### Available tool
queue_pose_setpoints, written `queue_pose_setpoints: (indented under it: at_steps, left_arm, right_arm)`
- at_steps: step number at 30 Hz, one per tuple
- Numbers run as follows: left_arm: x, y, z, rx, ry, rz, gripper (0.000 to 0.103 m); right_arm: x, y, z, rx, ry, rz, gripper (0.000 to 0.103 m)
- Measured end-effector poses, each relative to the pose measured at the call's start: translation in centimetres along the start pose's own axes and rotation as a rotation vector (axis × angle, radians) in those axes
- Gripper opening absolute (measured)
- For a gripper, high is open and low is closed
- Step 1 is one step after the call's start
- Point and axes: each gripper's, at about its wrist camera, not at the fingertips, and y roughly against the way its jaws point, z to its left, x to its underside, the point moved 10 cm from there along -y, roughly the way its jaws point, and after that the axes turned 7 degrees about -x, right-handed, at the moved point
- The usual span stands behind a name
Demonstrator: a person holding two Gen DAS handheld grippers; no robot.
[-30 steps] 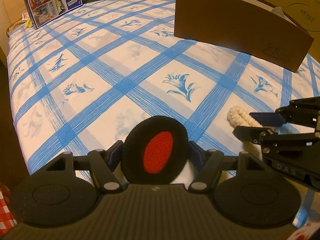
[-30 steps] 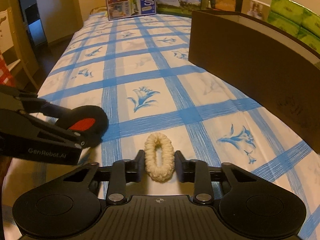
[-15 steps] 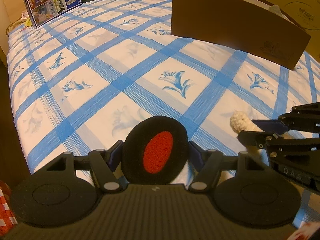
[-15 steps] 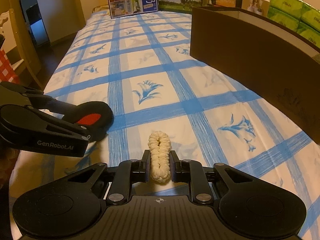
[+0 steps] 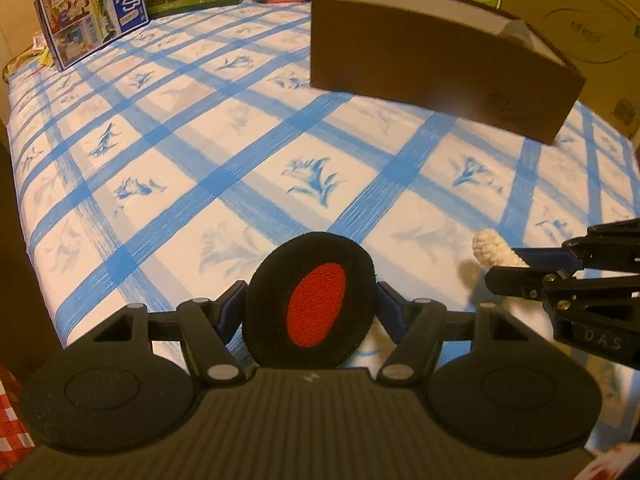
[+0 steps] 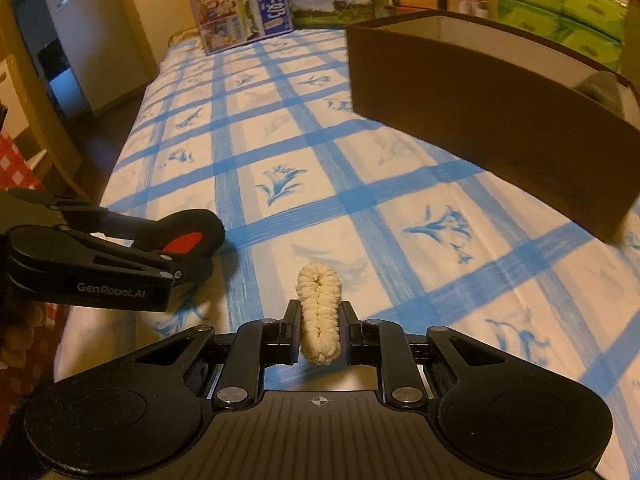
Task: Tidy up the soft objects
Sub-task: 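Carry the black-red pad and cream ring over the brown box with both grippers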
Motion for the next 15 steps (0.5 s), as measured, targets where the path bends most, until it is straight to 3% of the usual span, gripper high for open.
queue_pose_setpoints:
  at_steps: [10, 15]
  left_arm:
    - [-4.7, 3.6, -1.9, 0.050, -0.022, -0.092, 0.066]
    - [-7.7, 4.9, -2.5, 0.056, -0.053, -0.146, 0.066]
  right_arm:
    - [-1.3, 4.5, -2.9, 0.008, -0.097, -0.053, 0.019]
    - [-3.1, 6.7, -4.9, 0.032, -0.077, -0.088, 0.019]
